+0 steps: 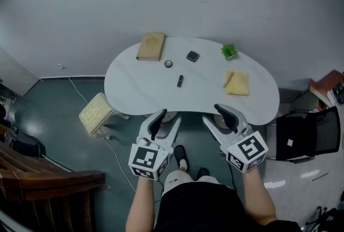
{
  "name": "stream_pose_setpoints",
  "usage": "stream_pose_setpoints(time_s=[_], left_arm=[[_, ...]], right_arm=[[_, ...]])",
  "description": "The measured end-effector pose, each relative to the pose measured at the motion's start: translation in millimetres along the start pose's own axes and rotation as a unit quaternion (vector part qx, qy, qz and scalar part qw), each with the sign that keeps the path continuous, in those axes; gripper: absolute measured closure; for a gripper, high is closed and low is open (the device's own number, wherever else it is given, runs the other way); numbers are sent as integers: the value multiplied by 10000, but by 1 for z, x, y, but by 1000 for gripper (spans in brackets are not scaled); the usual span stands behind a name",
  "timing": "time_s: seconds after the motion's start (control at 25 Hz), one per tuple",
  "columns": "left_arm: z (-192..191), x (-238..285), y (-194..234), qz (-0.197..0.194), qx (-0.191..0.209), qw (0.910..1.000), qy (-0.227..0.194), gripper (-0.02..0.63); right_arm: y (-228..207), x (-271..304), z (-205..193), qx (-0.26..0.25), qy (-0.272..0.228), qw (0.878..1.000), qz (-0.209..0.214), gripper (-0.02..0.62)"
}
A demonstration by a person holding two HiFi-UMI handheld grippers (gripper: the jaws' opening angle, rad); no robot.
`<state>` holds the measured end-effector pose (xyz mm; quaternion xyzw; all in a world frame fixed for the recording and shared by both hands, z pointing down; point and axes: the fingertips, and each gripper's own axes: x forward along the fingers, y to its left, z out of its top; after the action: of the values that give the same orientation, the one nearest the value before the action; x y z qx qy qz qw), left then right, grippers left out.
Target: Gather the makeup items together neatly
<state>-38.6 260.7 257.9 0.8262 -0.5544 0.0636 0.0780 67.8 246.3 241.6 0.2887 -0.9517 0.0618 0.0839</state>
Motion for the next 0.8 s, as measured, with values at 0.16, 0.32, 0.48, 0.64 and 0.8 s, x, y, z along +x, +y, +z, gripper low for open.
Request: stream_pose_setpoints(time_s=[0.16,0.32,0.48,0.64,0.8], left_arm=[[5,20,25,-47,0,10000,-2,418],[8,37,45,-164,62,9998,-5,413],[14,51,64,-240,128,9996,-23,413],[13,62,79,-354,130,9993,-6,413],[6,72,88,-470,130,9988,82,413]], right_arm=[[-19,24,11,19,-44,9999,-132,396],[-30,46,18,4,-36,9998,-214,379],[-37,65,22,5,-15,9996,-288,374],[-41,81,20,53,-2,9993,-364,376],[-44,95,14,147,85,9989,-448,376]])
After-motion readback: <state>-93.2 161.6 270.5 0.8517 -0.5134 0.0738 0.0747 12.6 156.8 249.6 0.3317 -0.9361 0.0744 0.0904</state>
